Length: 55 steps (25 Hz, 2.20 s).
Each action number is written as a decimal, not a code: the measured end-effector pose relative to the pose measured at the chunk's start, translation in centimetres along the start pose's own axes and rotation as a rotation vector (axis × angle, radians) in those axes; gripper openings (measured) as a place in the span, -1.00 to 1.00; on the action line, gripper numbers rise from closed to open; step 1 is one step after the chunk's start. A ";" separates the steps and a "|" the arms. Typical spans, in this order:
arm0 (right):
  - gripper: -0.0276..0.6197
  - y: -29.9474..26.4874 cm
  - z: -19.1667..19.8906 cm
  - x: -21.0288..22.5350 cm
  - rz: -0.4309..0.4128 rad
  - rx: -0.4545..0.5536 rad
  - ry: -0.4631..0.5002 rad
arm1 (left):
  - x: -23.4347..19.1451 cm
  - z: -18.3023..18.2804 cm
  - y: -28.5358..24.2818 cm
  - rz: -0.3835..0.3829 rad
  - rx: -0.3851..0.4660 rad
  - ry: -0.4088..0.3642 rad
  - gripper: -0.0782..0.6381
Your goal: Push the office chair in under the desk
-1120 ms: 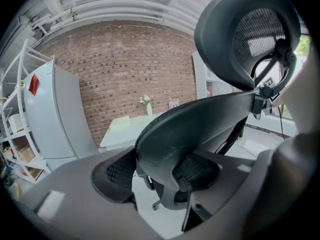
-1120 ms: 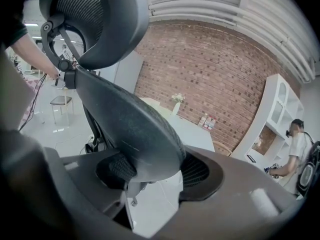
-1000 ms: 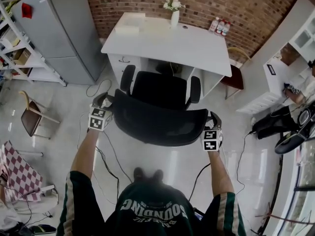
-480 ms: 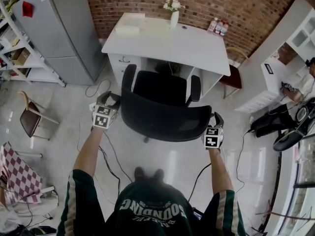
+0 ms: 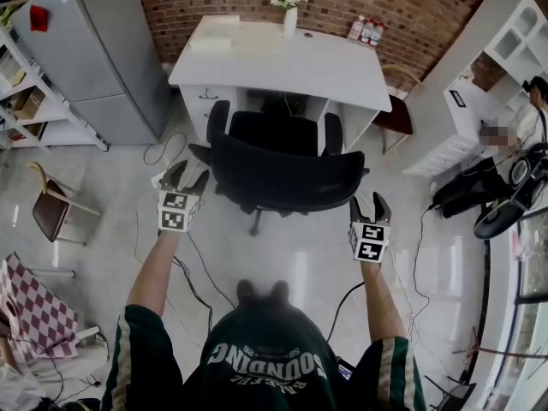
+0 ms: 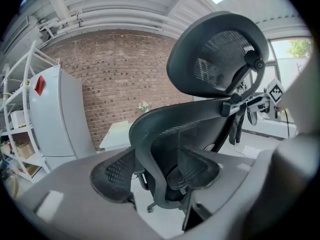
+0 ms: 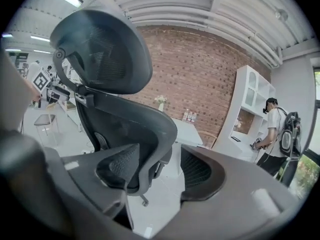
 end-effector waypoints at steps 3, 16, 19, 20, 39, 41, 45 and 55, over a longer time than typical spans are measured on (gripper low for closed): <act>-0.17 1.9 0.5 -1.4 -0.005 0.011 -0.012 | 1.3 0.1 1.9 0.018 0.023 0.012 -0.04; -0.71 8.6 1.1 -6.3 -0.086 0.115 0.002 | 7.9 0.9 10.4 0.032 0.090 0.027 -0.31; -0.90 10.9 0.8 -6.5 -0.116 0.168 -0.027 | 9.8 0.7 12.5 0.020 0.100 0.018 -0.42; -0.91 11.7 0.9 -6.4 -0.127 0.182 -0.036 | 10.6 0.4 13.0 0.018 0.105 0.015 -0.44; -0.91 20.1 2.7 -4.5 -0.192 0.260 -0.039 | 20.5 -1.8 19.8 0.008 0.165 0.016 -0.76; -0.91 20.3 2.7 -4.6 -0.200 0.262 -0.037 | 20.7 -1.6 20.1 0.007 0.157 0.013 -0.76; -0.91 20.6 2.5 -5.0 -0.211 0.266 -0.037 | 20.7 -1.4 20.7 0.001 0.145 0.012 -0.76; -0.91 21.2 1.6 -5.4 -0.209 0.286 -0.029 | 19.7 -1.7 21.9 -0.012 0.160 0.015 -0.76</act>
Point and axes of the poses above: the fingertips, and each gripper's own axes: y backward along the fingers, x to its right, z out of its underside, the point moved 9 cm from there along y, backward along the fingers, and after that the axes turned 2 degrees about -x, right-handed, at the moved point
